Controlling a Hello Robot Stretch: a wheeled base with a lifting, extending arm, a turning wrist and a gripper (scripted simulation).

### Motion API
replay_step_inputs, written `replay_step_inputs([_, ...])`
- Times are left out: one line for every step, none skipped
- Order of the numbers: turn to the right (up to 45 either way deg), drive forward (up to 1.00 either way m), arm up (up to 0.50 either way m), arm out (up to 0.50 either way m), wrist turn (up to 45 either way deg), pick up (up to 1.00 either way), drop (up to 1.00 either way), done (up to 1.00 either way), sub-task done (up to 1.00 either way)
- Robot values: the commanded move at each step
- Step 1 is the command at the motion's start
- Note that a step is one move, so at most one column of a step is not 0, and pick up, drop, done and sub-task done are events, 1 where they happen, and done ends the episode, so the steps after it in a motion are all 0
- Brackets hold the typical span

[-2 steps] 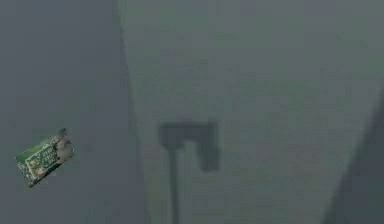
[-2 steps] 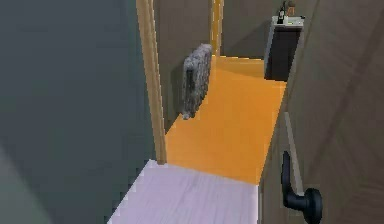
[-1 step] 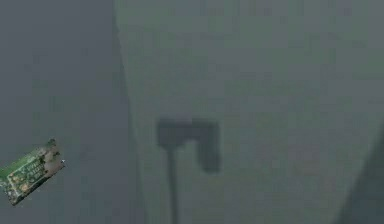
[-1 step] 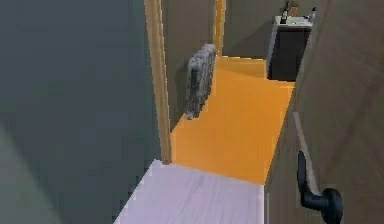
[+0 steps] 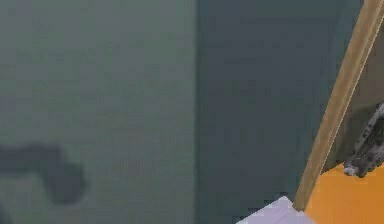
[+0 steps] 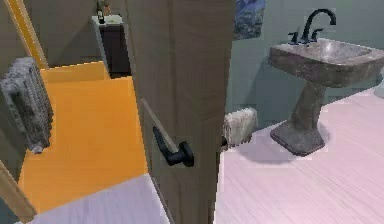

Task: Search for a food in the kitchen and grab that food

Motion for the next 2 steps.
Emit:
replay_step_inputs([36.0, 0.00, 0.00, 0.00, 0.0, 0.00, 0.00, 0.00, 0.00])
replay_step_inputs([0.0, 0.30, 0.00, 0.00, 0.0, 0.00, 0.00, 0.00, 0.00])
